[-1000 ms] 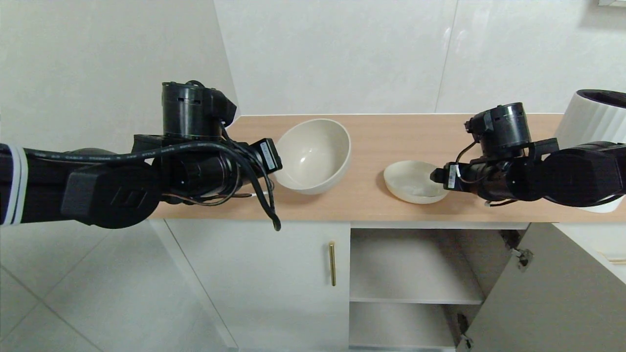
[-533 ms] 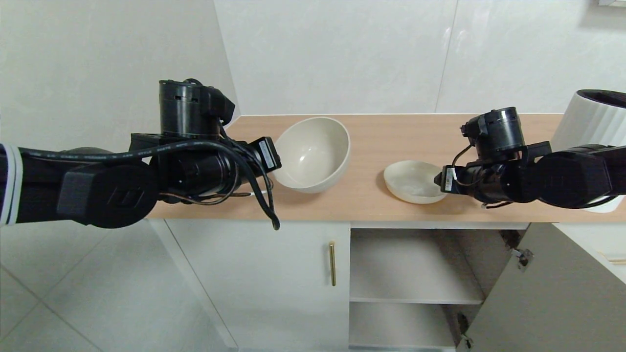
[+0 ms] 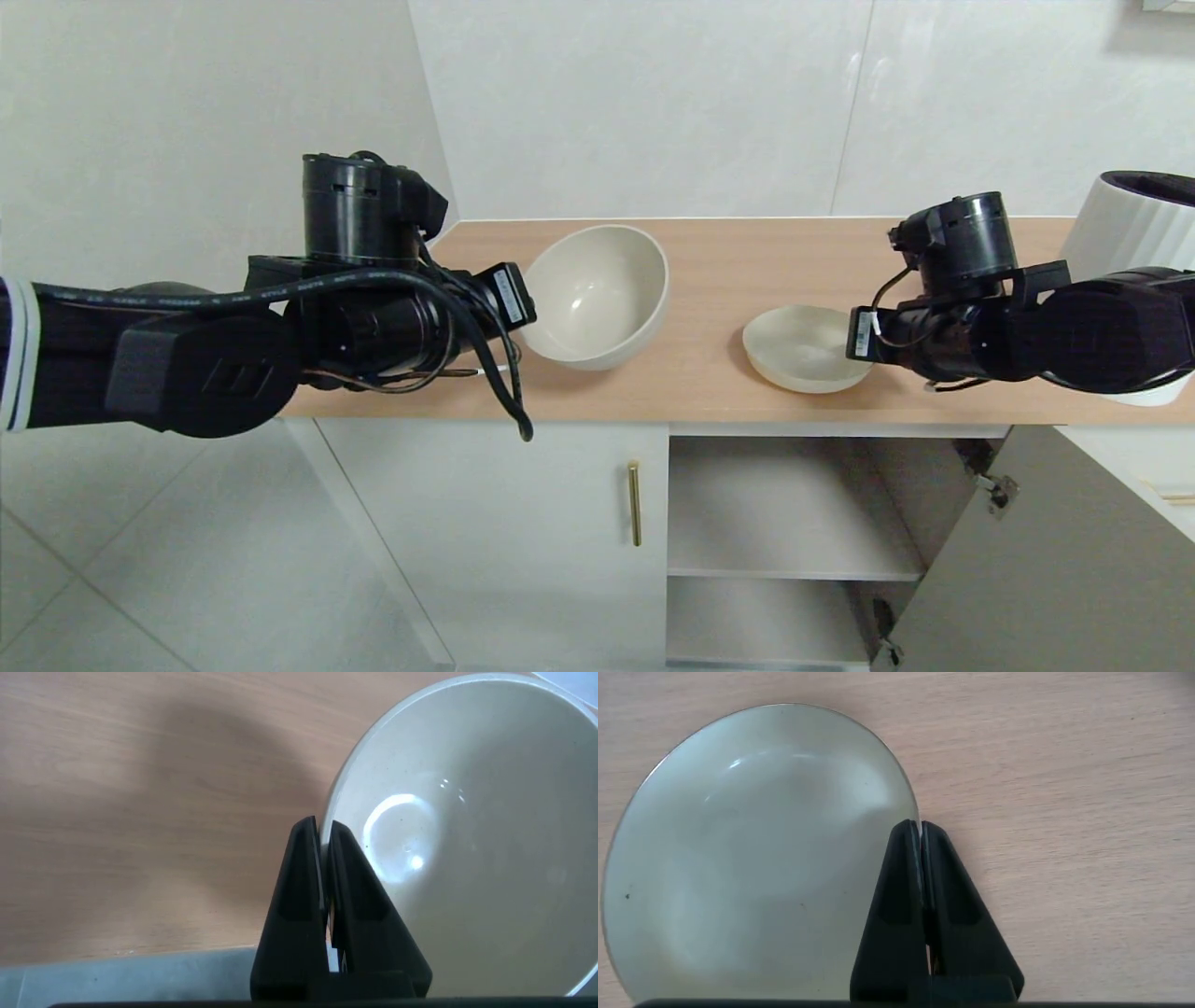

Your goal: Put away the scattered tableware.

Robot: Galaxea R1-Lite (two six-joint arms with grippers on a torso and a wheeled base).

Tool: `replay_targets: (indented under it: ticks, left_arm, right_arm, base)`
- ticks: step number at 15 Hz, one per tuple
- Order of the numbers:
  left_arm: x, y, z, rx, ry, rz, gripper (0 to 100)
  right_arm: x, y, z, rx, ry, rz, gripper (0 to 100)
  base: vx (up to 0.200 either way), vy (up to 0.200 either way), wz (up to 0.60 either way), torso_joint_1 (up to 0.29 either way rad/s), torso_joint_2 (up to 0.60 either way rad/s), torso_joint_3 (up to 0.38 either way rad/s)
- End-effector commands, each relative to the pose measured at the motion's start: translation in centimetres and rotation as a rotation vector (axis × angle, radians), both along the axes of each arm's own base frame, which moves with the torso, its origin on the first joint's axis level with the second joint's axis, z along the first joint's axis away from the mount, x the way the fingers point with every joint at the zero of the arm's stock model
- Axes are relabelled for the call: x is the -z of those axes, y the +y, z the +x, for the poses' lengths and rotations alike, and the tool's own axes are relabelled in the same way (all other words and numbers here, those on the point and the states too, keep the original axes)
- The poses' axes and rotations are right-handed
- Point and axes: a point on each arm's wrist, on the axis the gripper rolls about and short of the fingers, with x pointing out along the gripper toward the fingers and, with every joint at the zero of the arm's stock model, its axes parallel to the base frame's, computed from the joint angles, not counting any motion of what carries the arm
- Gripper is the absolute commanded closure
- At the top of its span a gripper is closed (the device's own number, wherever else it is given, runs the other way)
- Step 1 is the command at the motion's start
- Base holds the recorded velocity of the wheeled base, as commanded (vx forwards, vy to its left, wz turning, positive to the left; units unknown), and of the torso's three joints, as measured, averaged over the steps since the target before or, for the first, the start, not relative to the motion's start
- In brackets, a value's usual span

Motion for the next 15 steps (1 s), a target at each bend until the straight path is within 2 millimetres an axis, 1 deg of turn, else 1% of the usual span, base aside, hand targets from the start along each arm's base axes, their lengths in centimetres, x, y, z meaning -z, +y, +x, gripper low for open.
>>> replay_targets:
  ticks: [1,2,4,5,7,9,11,13,15]
  left_arm:
    - [0.0,0.0,-0.1,-0.001,0.001,0.0,100]
    - [-0.2,0.2,-0.3,-0.001,-0.003,-0.002,100]
    - [-0.7,0.8,-1.7,0.004,-0.012,-0.001,100]
    - [-0.8,1.2,-2.7,0.018,-0.013,0.007,100]
    - [-1.1,1.7,-4.5,0.09,-0.028,0.028,100]
    - [-1.7,2.5,-6.5,0.153,-0.041,0.008,100]
    - [-1.6,3.1,-7.8,0.192,-0.036,0.0,100]
    - [-0.4,3.0,-8.5,0.24,-0.013,0.035,100]
    - [0.4,2.5,-8.5,0.268,0.005,0.062,100]
  right_arm:
    - [-0.4,-0.1,-0.3,0.0,-0.01,0.006,100]
    - [-0.9,-0.3,-0.6,-0.002,-0.016,0.01,100]
    - [-2.6,-0.9,-2.7,-0.054,0.02,0.081,100]
    - [-3.6,-1.3,-4.2,-0.129,0.059,0.143,100]
    - [-4.5,-1.8,-5.7,-0.194,0.094,0.183,100]
    - [-3.9,-2.2,-7.0,-0.198,0.124,0.18,100]
    - [-2.9,-2.7,-8.2,-0.212,0.154,0.184,100]
    - [-2.7,-3.2,-9.2,-0.23,0.164,0.196,100]
    - [-2.3,-3.5,-10.0,-0.233,0.176,0.192,100]
  base:
    - [0.0,0.0,0.0,0.0,0.0,0.0]
    - [0.0,0.0,0.0,0.0,0.0,0.0]
    - [0.0,0.0,0.0,0.0,0.0,0.0]
    - [0.0,0.0,0.0,0.0,0.0,0.0]
    - [0.0,0.0,0.0,0.0,0.0,0.0]
    - [0.0,0.0,0.0,0.0,0.0,0.0]
    - [0.0,0.0,0.0,0.0,0.0,0.0]
    - [0.0,0.0,0.0,0.0,0.0,0.0]
    - [0.0,0.0,0.0,0.0,0.0,0.0]
